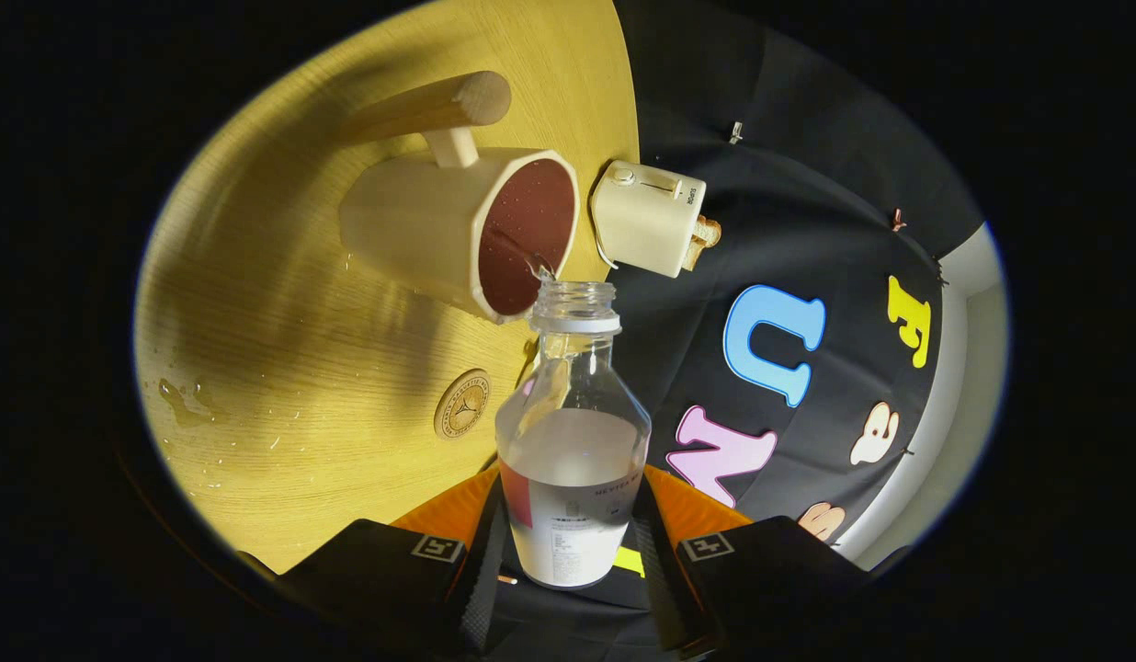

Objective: Take the bottle from table, then pour the juice into the cup, finally place the bottle on the coaster

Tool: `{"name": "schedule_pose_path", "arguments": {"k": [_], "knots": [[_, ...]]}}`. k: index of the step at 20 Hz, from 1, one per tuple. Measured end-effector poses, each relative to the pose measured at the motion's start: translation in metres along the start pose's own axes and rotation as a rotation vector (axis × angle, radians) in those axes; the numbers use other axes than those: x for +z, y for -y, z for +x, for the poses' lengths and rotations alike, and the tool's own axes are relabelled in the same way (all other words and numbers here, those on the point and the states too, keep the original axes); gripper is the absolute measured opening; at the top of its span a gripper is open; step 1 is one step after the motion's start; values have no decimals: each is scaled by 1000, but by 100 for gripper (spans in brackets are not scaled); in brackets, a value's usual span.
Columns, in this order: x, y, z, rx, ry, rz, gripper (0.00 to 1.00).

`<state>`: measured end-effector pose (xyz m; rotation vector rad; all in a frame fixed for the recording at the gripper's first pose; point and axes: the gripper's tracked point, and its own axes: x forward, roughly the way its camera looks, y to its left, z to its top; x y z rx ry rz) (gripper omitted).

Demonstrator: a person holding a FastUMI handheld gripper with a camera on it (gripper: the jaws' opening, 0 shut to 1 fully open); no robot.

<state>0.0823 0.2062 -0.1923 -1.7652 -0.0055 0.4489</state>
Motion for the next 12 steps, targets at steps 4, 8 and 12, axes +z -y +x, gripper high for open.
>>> {"name": "schedule_pose_path", "arguments": {"k": [4, 8, 12], "knots": [[-2, 1, 0, -1, -12, -7, 70], [-1, 3, 1, -11, -7, -32, 70], [-2, 6, 3, -23, 0, -61, 70]]}}
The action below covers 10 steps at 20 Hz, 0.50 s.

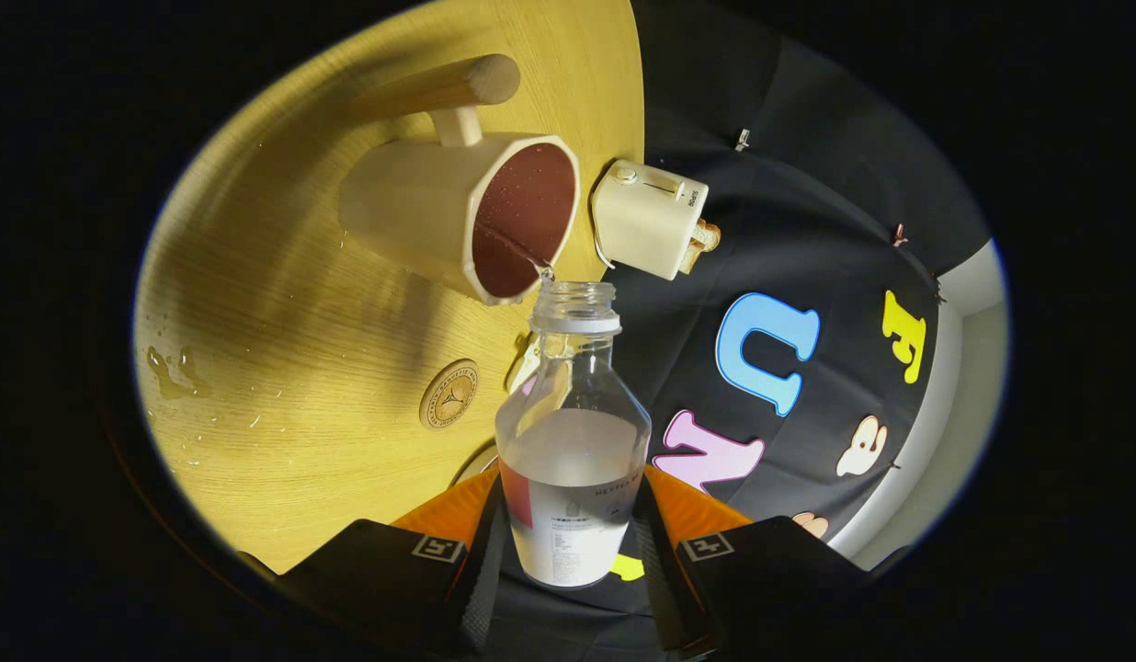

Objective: Take the bottle from table, then pour the juice into the cup, finally place the bottle on the coaster

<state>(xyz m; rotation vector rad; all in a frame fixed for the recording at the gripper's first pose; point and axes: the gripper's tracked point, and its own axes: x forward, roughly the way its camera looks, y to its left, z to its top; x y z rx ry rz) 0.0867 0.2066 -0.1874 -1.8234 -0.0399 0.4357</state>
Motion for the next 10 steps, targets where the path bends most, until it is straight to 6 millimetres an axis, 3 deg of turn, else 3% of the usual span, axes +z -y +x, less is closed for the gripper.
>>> {"name": "schedule_pose_path", "arguments": {"k": [10], "knots": [[3, 7, 1, -36, 13, -59, 70]]}}
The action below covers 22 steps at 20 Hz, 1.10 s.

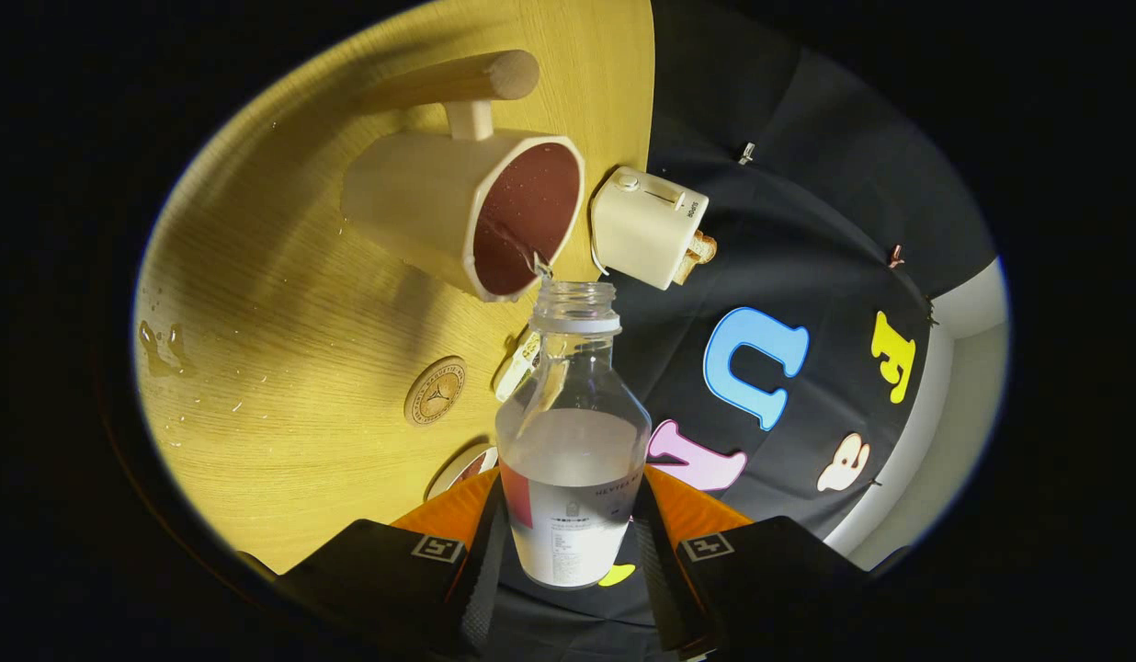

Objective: Take the bottle from table, then pour the juice into the cup, finally place the bottle on the coaster

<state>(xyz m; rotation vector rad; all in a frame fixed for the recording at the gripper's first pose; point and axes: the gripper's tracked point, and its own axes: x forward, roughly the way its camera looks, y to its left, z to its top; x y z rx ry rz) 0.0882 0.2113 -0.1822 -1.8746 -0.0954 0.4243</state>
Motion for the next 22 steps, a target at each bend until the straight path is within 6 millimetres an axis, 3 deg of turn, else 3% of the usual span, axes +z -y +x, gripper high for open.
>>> {"name": "schedule_pose_path", "arguments": {"k": [22], "knots": [[23, 39, -7, -162, 168, -350, 70]]}}
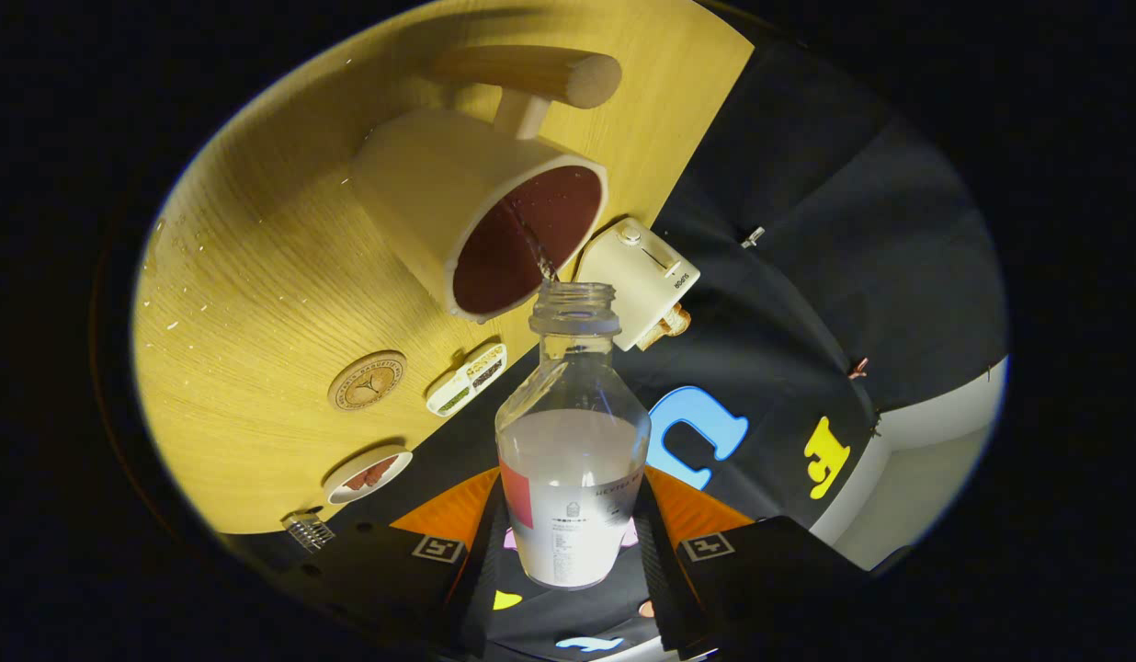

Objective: Take the bottle from table, then pour the juice into the cup, finally place the bottle on the coaster

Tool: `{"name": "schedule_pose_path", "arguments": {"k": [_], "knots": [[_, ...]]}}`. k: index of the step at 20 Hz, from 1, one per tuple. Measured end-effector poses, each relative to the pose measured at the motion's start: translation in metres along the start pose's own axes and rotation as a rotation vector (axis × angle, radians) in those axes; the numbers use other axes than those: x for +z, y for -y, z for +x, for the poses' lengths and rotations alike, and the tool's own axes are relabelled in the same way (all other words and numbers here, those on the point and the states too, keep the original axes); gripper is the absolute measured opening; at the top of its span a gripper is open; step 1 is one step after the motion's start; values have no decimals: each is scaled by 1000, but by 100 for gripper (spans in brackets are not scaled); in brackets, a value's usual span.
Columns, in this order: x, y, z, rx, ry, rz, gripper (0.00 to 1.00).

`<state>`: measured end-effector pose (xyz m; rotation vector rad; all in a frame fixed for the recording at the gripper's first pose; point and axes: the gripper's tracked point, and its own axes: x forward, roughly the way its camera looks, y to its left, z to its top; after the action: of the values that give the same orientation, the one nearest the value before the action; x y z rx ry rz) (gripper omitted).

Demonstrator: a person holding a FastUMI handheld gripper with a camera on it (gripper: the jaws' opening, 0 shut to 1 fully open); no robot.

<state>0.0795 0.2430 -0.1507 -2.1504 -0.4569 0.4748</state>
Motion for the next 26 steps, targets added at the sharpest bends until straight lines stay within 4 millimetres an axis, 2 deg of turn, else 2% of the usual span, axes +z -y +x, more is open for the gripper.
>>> {"name": "schedule_pose_path", "arguments": {"k": [9, 12, 18, 22, 26], "knots": [[15, 13, 8, -73, 61, -222, 70], [31, 20, 1, -112, 88, -304, 70], [25, 18, 10, -111, 79, -355, 70], [17, 16, 10, -94, 66, -329, 70], [13, 5, 5, -67, 59, -247, 70]]}}
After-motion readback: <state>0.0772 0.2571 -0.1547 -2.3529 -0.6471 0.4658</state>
